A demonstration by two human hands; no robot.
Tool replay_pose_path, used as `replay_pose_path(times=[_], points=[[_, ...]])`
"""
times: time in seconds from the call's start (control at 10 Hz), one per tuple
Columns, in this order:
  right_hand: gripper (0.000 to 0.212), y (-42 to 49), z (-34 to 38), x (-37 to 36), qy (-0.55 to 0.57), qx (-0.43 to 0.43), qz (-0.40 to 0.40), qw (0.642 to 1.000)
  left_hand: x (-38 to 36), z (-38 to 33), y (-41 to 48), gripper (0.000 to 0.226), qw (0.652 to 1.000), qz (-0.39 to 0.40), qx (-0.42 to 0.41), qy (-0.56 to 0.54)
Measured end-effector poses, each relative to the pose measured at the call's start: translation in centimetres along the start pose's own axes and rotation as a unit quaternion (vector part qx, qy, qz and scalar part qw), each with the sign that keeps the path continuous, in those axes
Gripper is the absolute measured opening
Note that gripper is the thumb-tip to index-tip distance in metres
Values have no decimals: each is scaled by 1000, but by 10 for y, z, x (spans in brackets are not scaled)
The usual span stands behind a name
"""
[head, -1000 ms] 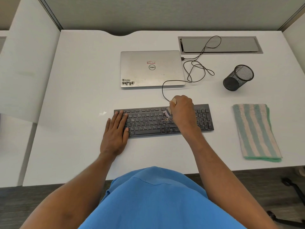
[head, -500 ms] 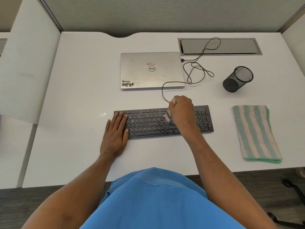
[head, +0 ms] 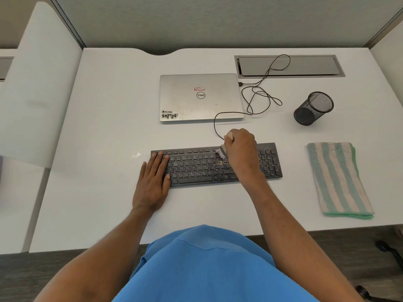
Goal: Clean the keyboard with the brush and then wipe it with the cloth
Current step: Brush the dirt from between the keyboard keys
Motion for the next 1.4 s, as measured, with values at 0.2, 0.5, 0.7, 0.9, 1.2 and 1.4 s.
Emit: replay_pose_path(times=[0.2,0.5,0.7,0.9,1.2,1.4], points=[[48,-4,6,3,7,17,-13,1000,0,1,-1,62,1000,3,0,2],[31,0,0,1,-16,-5,3,1000,-1,1,0,62,1000,4,0,5],[41,-3,7,-1,1,11,7,1000,-2,1,0,62,1000,3,-2,5],[25,-3,3,0,-21,3,32,999,-2,2,0,62,1000,-1,-2,7],[30,-8,6,3,-5,13,28,1000,-3,3,0,62,1000,-1,-6,10],[28,-7,5,9,-6,12,23,1000,-3,3,-1,62,1000,-4,-5,9]])
Point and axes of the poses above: each hand's wrist, its own y-axis towards the middle knuckle, its own x-axis out of the back of the hand, z = x × y, the point moved 4 cm from there along y, towards the middle knuckle, and after that the axes turned 7 degrees about -x, right-handed, at the moved point
